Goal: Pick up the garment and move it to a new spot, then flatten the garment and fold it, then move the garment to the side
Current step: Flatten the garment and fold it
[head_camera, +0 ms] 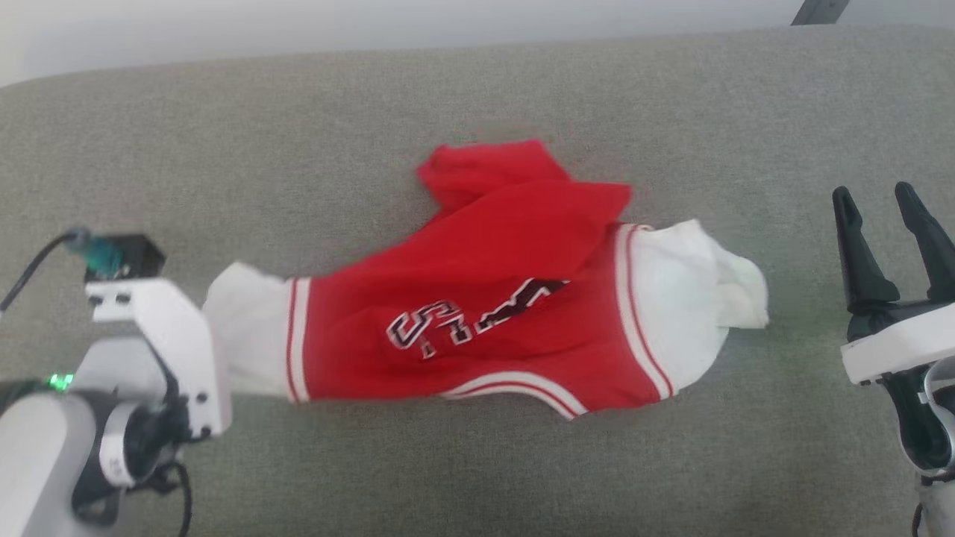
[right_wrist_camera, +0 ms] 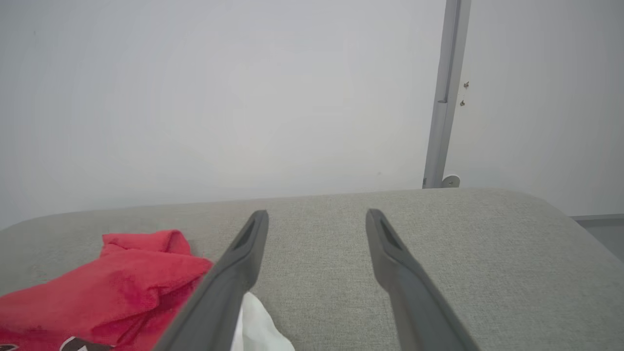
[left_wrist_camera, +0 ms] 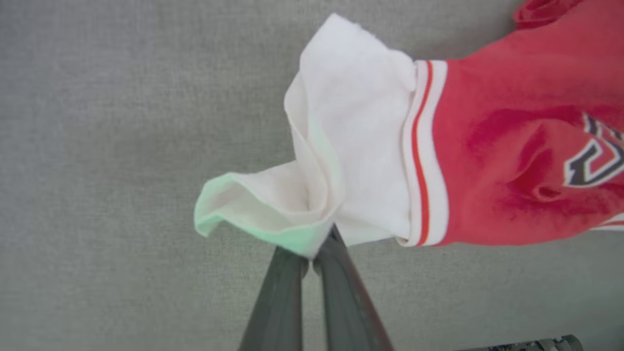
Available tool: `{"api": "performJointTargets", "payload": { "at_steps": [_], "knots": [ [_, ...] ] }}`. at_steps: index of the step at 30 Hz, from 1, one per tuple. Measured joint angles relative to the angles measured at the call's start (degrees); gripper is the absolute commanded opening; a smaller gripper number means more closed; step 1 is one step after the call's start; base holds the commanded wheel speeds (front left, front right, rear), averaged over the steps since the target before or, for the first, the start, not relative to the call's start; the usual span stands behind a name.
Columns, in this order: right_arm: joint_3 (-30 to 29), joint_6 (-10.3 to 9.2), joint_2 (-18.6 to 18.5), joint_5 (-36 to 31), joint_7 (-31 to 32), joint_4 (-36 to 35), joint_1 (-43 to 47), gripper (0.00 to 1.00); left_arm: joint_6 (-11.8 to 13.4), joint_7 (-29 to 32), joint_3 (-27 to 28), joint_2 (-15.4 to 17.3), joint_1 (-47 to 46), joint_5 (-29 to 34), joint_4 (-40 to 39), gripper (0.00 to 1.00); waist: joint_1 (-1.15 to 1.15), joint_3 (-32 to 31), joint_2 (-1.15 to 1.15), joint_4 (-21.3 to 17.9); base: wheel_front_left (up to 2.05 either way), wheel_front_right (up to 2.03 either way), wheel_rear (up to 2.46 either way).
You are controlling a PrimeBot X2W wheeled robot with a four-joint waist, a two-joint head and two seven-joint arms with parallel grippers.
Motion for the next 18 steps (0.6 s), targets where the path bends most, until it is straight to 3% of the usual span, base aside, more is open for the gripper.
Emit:
{"api": "performJointTargets", "payload": {
  "at_steps": [4,12,13,14,15,18],
  "knots": [
    [0.07,0.0,0.02,0.01,0.09,-0.36,0.07,1.0,1.05,-0.53,0.74,0.43,4.02,-0.22,-0.57,0.0,0.0,0.56,0.0,-0.33,0.0,0.0,0.0],
    [0.99,0.0,0.12,0.07,0.16,-0.26,-0.22,1.0,-1.33,-5.11,1.51,-2.78,5.66,-2.92,6.04,0.0,0.0,1.35,0.0,-1.16,0.0,0.0,0.0],
    [1.02,0.0,0.09,0.09,0.16,-0.21,-0.23,1.0,-1.9,-5.63,1.51,-2.97,5.65,-3.12,6.9,0.11,0.0,1.43,0.0,-1.23,0.0,0.0,0.0],
    [1.05,0.0,0.04,0.19,0.16,-0.19,-0.29,1.0,-2.48,-6.09,1.56,-2.99,5.63,-3.26,7.66,0.41,0.0,1.49,0.0,-1.28,0.0,0.0,0.0],
    [1.1,0.0,0.0,0.35,0.16,-0.19,-0.42,1.0,-2.99,-6.48,1.57,-2.78,5.56,-3.23,8.26,1.0,0.0,1.56,0.0,-1.31,0.0,0.0,0.0],
    [1.01,0.0,-0.43,0.51,0.16,-0.19,-0.51,1.0,-4.04,-7.1,1.81,-2.33,4.68,-3.22,8.93,1.0,0.0,1.73,0.0,-1.19,0.0,0.0,0.0]
  ]
}}
